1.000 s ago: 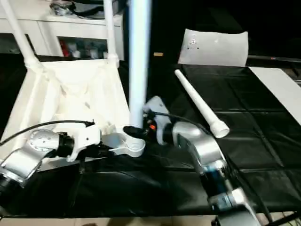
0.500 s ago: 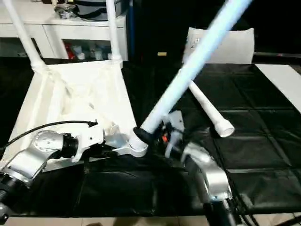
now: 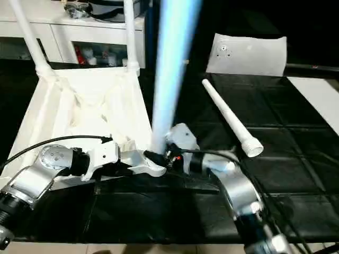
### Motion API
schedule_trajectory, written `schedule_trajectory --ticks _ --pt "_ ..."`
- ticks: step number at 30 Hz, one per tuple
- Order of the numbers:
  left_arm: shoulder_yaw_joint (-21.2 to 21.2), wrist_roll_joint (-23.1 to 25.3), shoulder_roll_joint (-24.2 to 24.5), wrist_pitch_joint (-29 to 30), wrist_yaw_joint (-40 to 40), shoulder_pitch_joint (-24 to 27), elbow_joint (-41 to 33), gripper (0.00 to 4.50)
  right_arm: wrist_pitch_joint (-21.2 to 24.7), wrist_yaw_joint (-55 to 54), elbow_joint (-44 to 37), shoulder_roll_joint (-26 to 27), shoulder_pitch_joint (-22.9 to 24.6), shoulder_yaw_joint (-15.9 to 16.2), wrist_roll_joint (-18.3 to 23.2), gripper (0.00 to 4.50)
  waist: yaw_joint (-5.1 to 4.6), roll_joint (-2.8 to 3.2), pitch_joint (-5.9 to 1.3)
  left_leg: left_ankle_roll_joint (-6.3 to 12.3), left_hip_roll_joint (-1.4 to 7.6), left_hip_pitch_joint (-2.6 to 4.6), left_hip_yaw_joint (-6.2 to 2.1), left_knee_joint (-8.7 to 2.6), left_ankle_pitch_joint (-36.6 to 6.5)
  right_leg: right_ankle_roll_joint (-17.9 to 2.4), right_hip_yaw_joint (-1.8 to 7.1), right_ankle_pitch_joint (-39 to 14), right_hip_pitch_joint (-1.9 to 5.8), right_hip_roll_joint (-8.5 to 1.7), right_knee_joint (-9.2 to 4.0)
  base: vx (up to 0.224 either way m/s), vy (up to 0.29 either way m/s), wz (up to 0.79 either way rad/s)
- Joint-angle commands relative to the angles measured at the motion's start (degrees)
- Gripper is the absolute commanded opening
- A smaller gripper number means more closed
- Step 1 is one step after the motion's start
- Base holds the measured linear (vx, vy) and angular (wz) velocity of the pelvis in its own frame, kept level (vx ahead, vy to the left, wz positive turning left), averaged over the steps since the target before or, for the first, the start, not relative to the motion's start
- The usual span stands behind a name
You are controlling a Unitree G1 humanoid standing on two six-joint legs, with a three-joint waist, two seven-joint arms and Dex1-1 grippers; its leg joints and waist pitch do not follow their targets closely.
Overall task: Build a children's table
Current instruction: Insert table leg to table base, then rotate leg to tighten
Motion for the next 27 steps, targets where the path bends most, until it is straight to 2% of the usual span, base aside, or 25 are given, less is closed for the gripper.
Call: schedule_trajectory --ticks 1,6,7,11,12,13,17,18,20,21,22,23,24,26,27 --pt "-1.21 4.36 1.43 -1.51 -0.73 -1.81 1.00 0.00 2.30 4.87 3.31 -0.10 2.38 4.69 0.21 1.89 -0.38 0.61 -1.92 -0.63 1.50 0.82 -0.74 -4.64 -23.40 -2.97 2.53 -32.18 0.76 -4.38 -5.58 0.000 0.000 0.00" --pt "-1.88 5.24 1.18 -2.33 -2.47 -5.06 3.02 0.00 2.81 6.62 3.82 0.71 3.56 5.25 1.58 1.89 -0.05 0.33 -2.35 -1.38 1.75 0.69 -0.61 -4.89 -21.61 -5.43 2.71 -24.24 1.27 -4.18 -4.54 0.000 0.000 0.00" --pt "-2.14 5.72 1.17 -2.58 -2.46 -6.63 4.73 0.00 3.27 8.05 2.68 0.66 4.71 6.17 2.09 1.89 0.00 0.54 -2.14 -1.31 1.64 0.69 -0.52 -4.90 -21.84 -5.71 2.74 -23.71 1.15 -4.09 -4.57 0.000 0.000 0.00" --pt "-2.37 6.57 1.69 -3.14 -2.23 -7.62 6.39 0.00 3.82 8.76 1.15 0.93 5.78 6.84 2.49 1.89 0.19 0.28 -2.22 -1.51 1.75 0.61 -0.40 -4.96 -20.64 -6.50 2.85 -21.40 1.47 -4.17 -4.18 0.000 0.000 0.00" --pt "-2.05 6.61 1.80 -2.79 -1.99 -7.84 6.91 0.00 4.02 8.70 0.56 1.17 6.18 7.07 2.49 1.89 0.39 0.77 -2.14 -1.52 1.65 0.66 -0.34 -4.95 -20.37 -6.57 2.93 -20.85 1.44 -4.15 -4.22 0.000 0.000 0.00" --pt "-1.80 6.57 1.80 -2.52 -1.84 -7.85 7.07 0.00 4.08 8.61 0.43 1.31 6.28 7.10 2.46 1.89 0.34 0.55 -2.09 -1.46 1.67 0.54 -0.32 -5.04 -20.07 -6.67 2.88 -20.49 1.60 -4.07 -4.15 0.000 0.000 0.00" --pt "-0.02 5.75 2.22 -0.29 -0.46 -6.20 5.62 0.00 3.11 4.33 2.67 3.19 5.32 5.30 1.47 1.89 0.39 0.46 -2.01 -1.47 1.64 0.77 -0.25 -5.03 -20.56 -6.52 2.94 -23.41 1.61 -4.37 -4.44 0.000 0.000 0.00" --pt "0.84 4.73 2.23 1.25 -0.05 -5.31 4.28 0.00 2.96 2.51 3.60 3.91 4.85 4.46 1.10 1.89 0.43 0.60 -1.91 -1.61 1.60 1.06 -0.29 -5.12 -21.39 -6.38 2.89 -25.18 1.53 -4.40 -4.67 0.000 0.000 0.00" --pt "1.37 4.04 2.20 2.14 0.18 -4.81 3.58 0.00 2.89 1.31 4.23 4.40 4.52 3.89 0.85 1.89 0.05 0.59 -1.65 -1.95 1.55 1.20 -0.53 -5.30 -23.34 -5.36 2.64 -29.82 1.45 -4.45 -5.04 0.000 0.000 0.00" --pt "2.89 2.74 2.20 4.97 1.42 -3.07 0.61 0.00 2.02 -2.11 5.88 5.50 3.56 2.69 -0.28 1.89 -0.04 0.97 -1.94 -2.28 1.59 1.59 -0.72 -5.14 -23.99 -4.95 2.62 -31.65 1.37 -4.68 -5.16 0.000 0.000 0.00" --pt "4.45 1.41 1.94 8.23 2.85 -1.23 -2.78 0.00 1.69 -5.44 7.33 6.63 2.65 1.31 -1.02 1.89 -0.31 0.74 -1.92 -2.42 1.69 1.35 -0.74 -5.27 -23.89 -5.13 2.66 -31.42 1.44 -4.72 -5.16 0.000 0.000 0.00" --pt "6.00 0.08 1.48 11.66 4.36 0.74 -6.38 0.00 1.67 -8.22 8.28 7.66 1.95 0.04 -1.30 1.89 -1.00 0.75 -1.61 -2.64 1.60 0.82 -1.01 -5.56 -24.52 -5.07 2.30 -32.66 1.59 -4.49 -5.19 0.000 0.000 0.00" --pt "7.21 -0.61 0.96 14.51 6.06 2.49 -9.45 0.00 1.67 -10.95 9.15 8.70 1.27 -1.22 -1.57 1.89 -1.55 0.74 -1.64 -2.93 1.60 0.98 -1.14 -5.46 -25.48 -4.76 2.18 -34.35 1.39 -4.60 -5.29 0.000 0.000 0.00" --pt "9.13 -1.02 -1.13 21.70 10.51 7.30 -17.69 0.00 2.02 -18.15 11.41 11.72 -0.52 -4.52 -1.71 1.89 -2.58 0.66 -1.56 -2.78 1.52 0.71 -1.32 -5.40 -26.07 -4.39 2.05 -35.24 1.38 -4.44 -5.41 0.000 0.000 0.00" --pt "9.13 -1.02 -1.13 21.70 10.51 7.30 -17.69 0.00 2.02 -18.15 11.41 11.72 -0.52 -4.52 -1.71 1.89 -3.23 0.85 -1.52 -2.81 1.48 0.24 -1.57 -5.50 -26.41 -4.33 1.86 -34.87 1.59 -4.32 -5.24 0.000 0.000 0.00"
